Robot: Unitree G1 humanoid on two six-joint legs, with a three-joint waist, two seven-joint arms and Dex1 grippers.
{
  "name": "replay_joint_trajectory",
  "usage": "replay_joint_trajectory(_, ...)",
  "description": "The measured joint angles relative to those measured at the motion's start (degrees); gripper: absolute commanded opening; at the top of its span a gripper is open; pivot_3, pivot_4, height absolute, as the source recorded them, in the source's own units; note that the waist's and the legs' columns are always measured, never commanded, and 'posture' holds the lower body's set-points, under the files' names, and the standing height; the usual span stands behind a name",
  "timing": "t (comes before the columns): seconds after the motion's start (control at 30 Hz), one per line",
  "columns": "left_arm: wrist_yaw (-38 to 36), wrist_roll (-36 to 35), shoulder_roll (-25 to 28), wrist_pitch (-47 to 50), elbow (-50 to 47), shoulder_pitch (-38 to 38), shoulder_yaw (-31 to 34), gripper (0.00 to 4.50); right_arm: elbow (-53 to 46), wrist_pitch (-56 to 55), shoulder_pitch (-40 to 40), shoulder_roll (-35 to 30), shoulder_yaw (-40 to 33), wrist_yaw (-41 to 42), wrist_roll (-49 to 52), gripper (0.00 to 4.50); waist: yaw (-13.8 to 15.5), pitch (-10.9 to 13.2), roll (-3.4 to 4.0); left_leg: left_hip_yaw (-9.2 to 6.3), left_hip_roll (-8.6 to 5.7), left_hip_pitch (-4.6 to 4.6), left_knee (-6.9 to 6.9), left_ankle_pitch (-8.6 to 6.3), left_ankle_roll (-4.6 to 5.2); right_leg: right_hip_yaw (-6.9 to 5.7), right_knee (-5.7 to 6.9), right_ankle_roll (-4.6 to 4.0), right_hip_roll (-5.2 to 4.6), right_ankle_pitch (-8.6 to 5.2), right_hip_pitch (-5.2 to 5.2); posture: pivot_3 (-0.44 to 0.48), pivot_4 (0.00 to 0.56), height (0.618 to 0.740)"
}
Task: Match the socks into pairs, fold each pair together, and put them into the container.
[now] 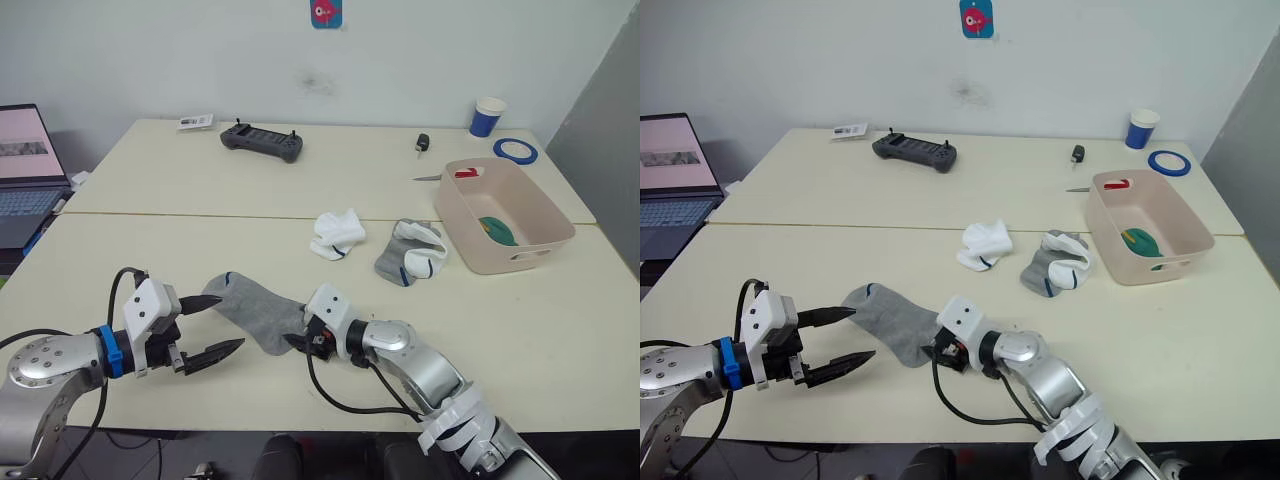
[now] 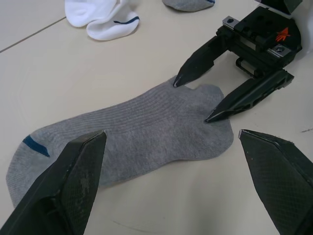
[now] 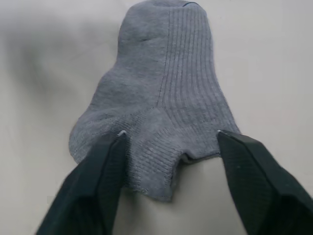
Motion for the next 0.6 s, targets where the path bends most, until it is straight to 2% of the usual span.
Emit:
replay_joint_trajectory(0.2, -0.26, 0.81, -0.19, -0.82, 1.97, -0.66, 0.0, 4.5, -2.43, -0.93, 0.89, -2.79, 1.34, 1.51, -1.84, 0.17, 0.0, 0.0, 0.0, 0.01, -0.01, 0.0, 0.01, 0.0, 0.0, -0.03, 0.0, 0.0, 0.0, 0.0, 0.0, 0.0, 0.15, 0.74)
replay_joint_trajectory(0.23, -0.31, 0.99, -0.19, -1.18, 2.23, -0.67, 0.0, 4.5, -3.03, -0.98, 1.14, -3.43, 1.47, 1.79, -1.98, 0.05, 0.0, 0.0, 0.0, 0.01, -0.01, 0.0, 0.01, 0.0, 0.0, -0.03, 0.0, 0.0, 0.0, 0.0, 0.0, 0.0, 0.15, 0.74)
replay_joint_trajectory(0.37, -1.24, 1.84, -0.2, -2.6, 3.77, -0.74, 0.0, 4.5, -7.76, -0.75, 3.38, -7.68, 1.35, 3.97, -1.94, 0.05, 0.15, 0.01, 0.01, 0.04, -0.05, -0.04, 0.02, 0.0, 0.0, -0.03, -0.02, 0.02, 0.0, -0.01, -0.01, 0.0, 0.15, 0.74)
replay_joint_trajectory(0.6, -1.81, 2.28, 0.15, -1.82, 6.58, -0.81, 0.07, 4.5, -17.61, -3.66, 6.07, -22.73, 0.45, 16.31, 0.95, 0.05, 0.04, 0.02, 0.02, 0.01, -0.03, -0.03, 0.03, 0.0, 0.0, -0.07, -0.01, 0.02, -0.01, -0.01, -0.01, 0.0, 0.15, 0.74)
